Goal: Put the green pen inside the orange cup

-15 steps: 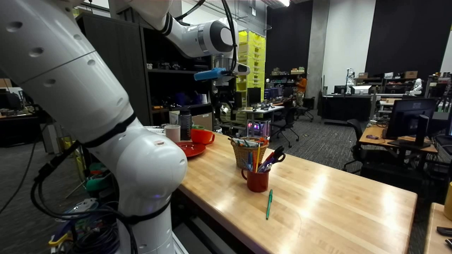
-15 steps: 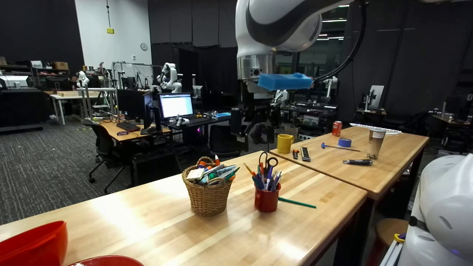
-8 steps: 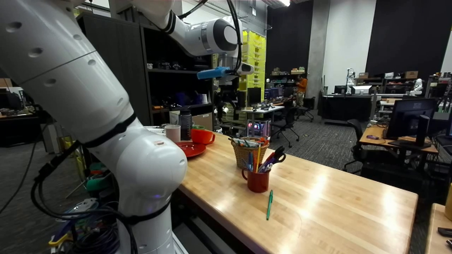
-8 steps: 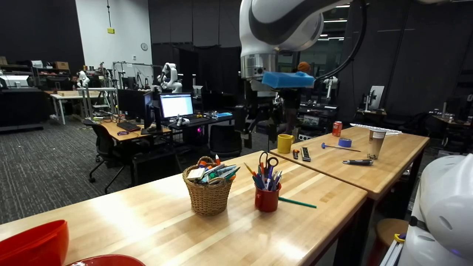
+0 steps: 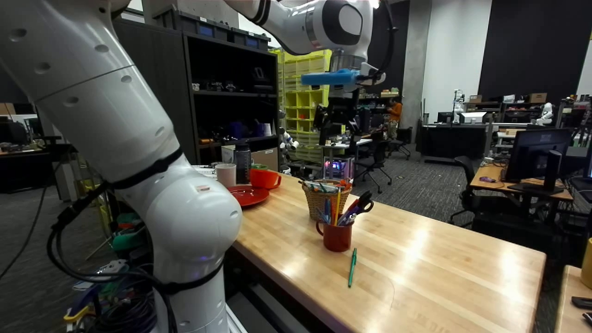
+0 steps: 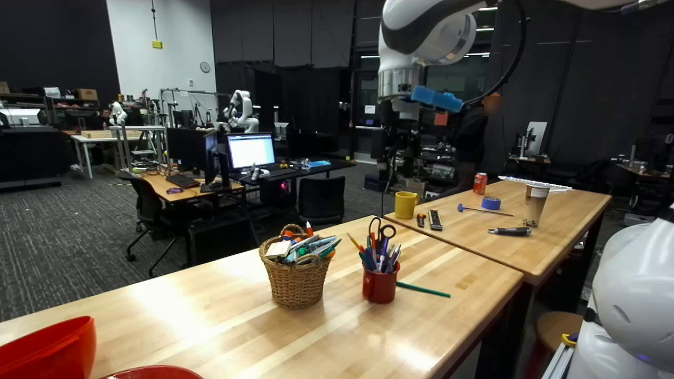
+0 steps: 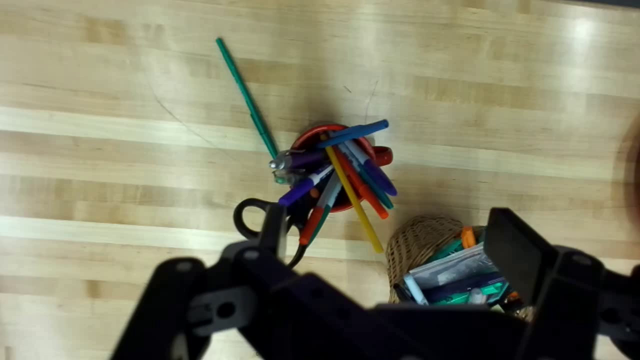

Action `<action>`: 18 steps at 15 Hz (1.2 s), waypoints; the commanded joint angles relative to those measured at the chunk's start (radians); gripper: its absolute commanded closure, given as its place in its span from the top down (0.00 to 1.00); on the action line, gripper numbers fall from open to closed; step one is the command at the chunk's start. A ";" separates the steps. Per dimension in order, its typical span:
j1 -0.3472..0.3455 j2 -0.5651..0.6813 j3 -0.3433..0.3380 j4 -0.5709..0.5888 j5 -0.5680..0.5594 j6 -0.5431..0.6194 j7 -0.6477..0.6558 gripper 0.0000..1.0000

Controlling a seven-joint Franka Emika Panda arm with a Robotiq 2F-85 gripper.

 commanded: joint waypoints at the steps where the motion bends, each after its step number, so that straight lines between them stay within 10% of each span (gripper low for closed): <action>1: -0.009 0.058 -0.058 0.044 -0.044 -0.018 -0.180 1.00; 18: -0.058 0.092 -0.107 -0.088 -0.072 0.104 -0.265 1.00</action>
